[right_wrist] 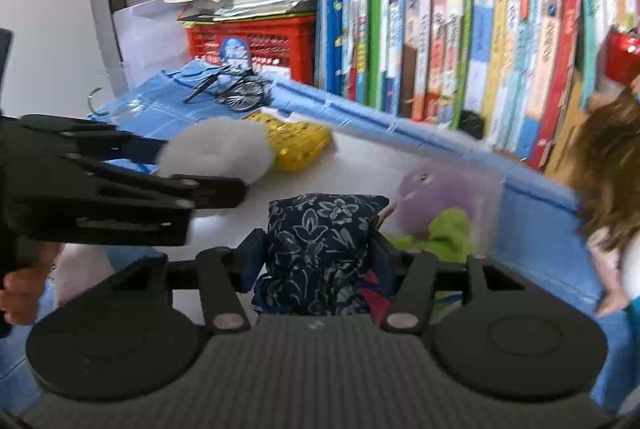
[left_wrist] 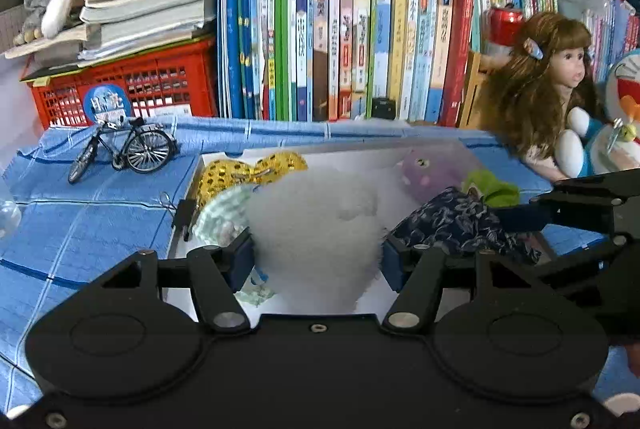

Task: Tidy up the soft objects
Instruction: 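Carry the floral pouch in the right tool while the left tool carries the white fluffy plush to the box, then open the right tool to drop the pouch in the box while the left tool releases the fluffy plush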

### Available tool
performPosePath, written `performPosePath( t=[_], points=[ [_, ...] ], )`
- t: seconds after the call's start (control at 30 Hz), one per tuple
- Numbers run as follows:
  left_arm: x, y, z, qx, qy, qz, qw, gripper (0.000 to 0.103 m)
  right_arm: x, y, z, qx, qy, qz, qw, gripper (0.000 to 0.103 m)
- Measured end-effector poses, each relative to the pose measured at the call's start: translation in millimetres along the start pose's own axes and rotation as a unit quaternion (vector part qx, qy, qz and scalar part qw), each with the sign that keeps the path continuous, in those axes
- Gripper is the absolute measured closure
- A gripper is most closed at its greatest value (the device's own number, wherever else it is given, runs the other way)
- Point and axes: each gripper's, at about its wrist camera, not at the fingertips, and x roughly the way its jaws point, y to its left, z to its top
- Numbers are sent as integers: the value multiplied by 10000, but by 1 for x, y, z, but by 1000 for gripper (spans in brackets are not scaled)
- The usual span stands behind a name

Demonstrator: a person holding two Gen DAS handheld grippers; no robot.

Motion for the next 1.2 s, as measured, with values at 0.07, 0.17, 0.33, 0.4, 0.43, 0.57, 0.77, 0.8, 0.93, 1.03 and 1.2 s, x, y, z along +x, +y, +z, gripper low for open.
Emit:
performPosePath(
  t=[0.07, 0.17, 0.33, 0.4, 0.43, 0.57, 0.77, 0.8, 0.93, 1.03, 1.2],
  points=[
    [5, -1, -2, 56, 40, 10, 10000, 43, 5, 3, -1, -116, 47, 22, 9999, 39],
    [9, -2, -3, 93, 102, 77, 9999, 43, 10, 9, 0, -380, 119, -82, 9992, 38],
    [12, 3, -4, 27, 179, 103, 9998, 42, 10, 7, 0, -393, 210, -19, 9990, 31],
    [11, 4, -4, 49, 175, 120, 9998, 39, 8, 7, -1, -441, 223, -89, 9987, 22],
    [11, 4, -3, 28, 172, 123, 9998, 37, 7, 7, -1, -449, 215, -158, 9986, 15],
    [6, 7, -2, -56, 66, 97, 9999, 12, 3, 1, -3, -325, 195, -299, 9988, 7],
    [-4, 11, 3, -152, -22, 121, 9998, 9, -4, -1, -5, -262, 169, -376, 9988, 4],
    [-6, 12, 3, -165, -30, 140, 9998, 9, -5, 0, -5, -271, 158, -392, 9987, 4],
    [-13, 15, 2, -204, -73, 185, 9996, 9, -11, 2, -4, -254, 89, -417, 9988, 1],
    [-18, 17, 1, -256, -92, 198, 9994, 9, -16, 6, -3, -261, 69, -489, 9984, 0],
    [-29, 23, 0, -429, -120, 143, 9989, 3, -22, 12, -3, -289, 115, -696, 9971, 0]
  ],
)
